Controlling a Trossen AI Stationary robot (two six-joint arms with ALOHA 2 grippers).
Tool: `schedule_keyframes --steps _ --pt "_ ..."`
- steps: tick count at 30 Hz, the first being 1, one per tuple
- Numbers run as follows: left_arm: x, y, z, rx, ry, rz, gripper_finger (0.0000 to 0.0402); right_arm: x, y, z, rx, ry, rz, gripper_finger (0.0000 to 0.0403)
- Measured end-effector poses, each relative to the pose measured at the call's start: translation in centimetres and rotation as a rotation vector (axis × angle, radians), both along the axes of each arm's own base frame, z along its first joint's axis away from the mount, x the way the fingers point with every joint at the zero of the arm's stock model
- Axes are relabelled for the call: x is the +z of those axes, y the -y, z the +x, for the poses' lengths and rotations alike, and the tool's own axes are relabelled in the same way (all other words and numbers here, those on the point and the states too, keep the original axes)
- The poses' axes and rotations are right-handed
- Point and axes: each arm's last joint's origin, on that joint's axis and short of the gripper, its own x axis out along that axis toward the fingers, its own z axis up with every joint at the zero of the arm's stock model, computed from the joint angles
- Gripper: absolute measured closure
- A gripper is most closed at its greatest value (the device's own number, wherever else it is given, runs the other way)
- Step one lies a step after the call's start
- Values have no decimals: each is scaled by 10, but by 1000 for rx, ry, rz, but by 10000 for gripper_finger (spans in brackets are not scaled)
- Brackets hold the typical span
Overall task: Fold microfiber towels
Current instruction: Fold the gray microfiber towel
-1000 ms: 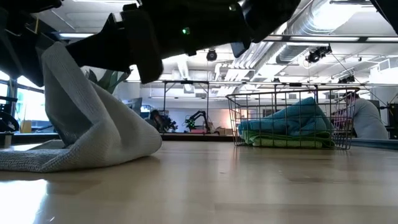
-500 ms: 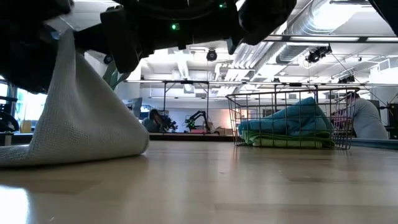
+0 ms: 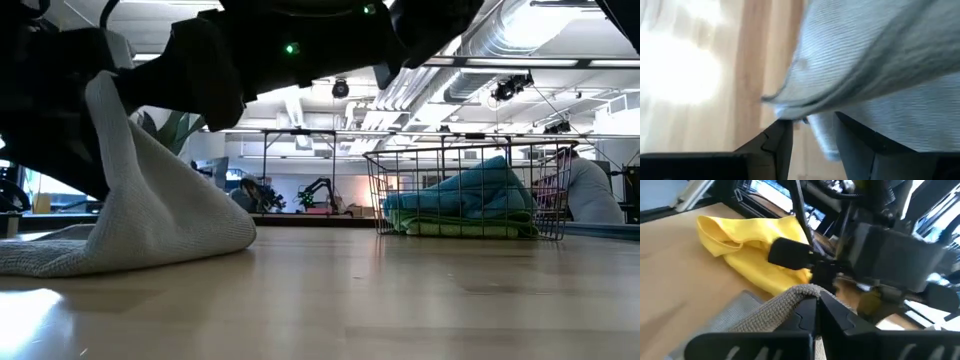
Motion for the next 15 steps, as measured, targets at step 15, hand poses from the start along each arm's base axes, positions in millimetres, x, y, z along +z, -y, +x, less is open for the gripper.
schedule_keyframes --steps 15 --pt "-1 -4 -2 58 1 29 271 -13 5 4 26 -35 176 402"
